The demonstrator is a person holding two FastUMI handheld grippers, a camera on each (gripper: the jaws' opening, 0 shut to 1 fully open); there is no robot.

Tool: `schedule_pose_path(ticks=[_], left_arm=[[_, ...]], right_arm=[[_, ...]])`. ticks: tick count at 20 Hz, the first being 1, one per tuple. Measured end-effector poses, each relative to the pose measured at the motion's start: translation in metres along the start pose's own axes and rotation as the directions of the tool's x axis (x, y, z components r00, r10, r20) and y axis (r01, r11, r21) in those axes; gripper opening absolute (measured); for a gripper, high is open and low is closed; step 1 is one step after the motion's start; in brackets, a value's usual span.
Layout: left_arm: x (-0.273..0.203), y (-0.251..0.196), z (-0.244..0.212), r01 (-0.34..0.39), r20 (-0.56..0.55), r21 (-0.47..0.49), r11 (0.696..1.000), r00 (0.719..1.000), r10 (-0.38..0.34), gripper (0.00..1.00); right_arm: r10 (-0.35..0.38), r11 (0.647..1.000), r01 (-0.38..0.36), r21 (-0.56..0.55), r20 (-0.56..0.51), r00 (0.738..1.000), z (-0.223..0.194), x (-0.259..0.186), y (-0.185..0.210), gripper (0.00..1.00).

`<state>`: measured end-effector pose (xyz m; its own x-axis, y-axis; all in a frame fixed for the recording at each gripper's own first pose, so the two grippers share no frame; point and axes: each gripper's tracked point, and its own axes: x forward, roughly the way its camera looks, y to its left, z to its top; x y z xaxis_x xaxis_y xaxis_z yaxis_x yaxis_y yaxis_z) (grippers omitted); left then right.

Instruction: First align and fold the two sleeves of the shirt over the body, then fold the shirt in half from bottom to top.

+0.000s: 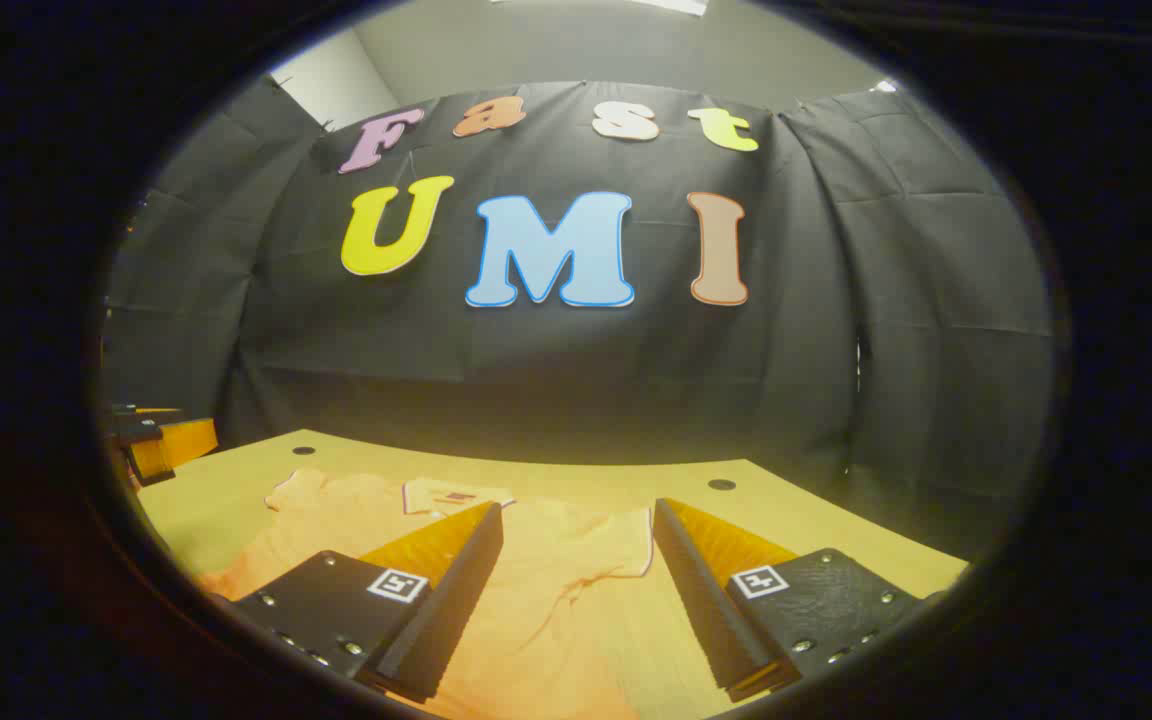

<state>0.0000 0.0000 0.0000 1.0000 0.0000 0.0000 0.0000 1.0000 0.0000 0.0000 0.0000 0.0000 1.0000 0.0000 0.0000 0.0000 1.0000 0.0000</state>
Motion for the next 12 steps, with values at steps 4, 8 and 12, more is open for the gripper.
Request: schedule_pose_path(ticks=[4,8,12], left_arm=[[0.0003,-0.0001,0.0019,0.000,0.000,0.003,1.000,1.000,0.000,0.94],[0.0012,0.0003,0.0030,-0.002,0.002,0.007,1.000,1.000,0.002,0.95],[-0.0002,0.0011,0.0034,-0.005,0.006,0.011,1.000,1.000,0.005,0.95]], right_arm=[[-0.002,1.000,0.002,-0.001,-0.001,1.000,-0.0002,-0.0008,0.0000,0.95],[-0.004,1.000,0.004,0.004,-0.003,1.000,-0.0013,-0.0006,-0.0012,0.95],[-0.008,1.000,0.008,0.007,0.000,1.000,-0.0003,-0.0011,-0.0028,0.95]])
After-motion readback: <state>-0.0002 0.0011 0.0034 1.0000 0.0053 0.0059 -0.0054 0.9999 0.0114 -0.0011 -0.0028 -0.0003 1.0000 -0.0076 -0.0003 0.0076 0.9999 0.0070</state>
